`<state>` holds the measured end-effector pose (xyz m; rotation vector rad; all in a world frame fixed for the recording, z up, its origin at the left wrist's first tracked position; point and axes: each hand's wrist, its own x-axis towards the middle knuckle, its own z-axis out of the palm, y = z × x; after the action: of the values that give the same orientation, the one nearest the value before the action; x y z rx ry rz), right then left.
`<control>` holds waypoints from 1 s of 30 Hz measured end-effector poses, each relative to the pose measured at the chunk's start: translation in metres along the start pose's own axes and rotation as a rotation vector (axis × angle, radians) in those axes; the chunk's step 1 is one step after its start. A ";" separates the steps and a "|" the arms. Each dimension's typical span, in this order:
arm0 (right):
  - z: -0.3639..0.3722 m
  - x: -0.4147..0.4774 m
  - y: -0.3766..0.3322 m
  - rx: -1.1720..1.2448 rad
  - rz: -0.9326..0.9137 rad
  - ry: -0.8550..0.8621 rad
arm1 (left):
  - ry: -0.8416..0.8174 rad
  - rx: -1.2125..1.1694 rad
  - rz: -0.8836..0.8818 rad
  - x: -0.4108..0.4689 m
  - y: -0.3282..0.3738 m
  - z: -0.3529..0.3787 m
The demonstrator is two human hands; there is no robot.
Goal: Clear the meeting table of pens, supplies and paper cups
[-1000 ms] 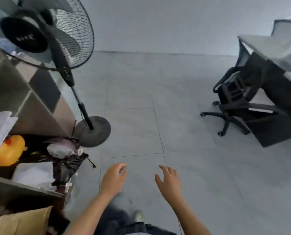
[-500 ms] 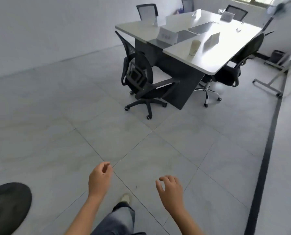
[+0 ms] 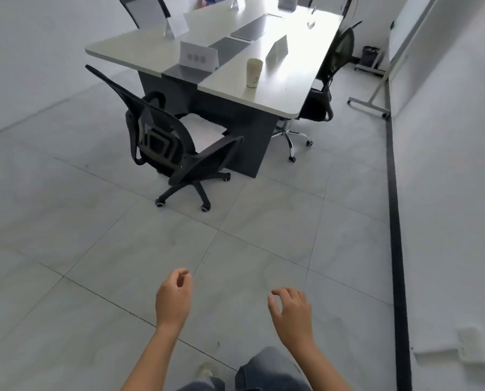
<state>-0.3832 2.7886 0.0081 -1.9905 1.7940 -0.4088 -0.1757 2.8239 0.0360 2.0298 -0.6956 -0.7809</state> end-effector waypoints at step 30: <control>-0.042 0.397 0.043 0.147 -0.078 0.028 | -0.030 0.072 0.046 0.255 0.190 0.202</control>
<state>-0.3932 2.3869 -0.0025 -1.9657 1.6552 -0.5783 -0.1932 2.4479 0.0346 2.0632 -0.7956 -0.7708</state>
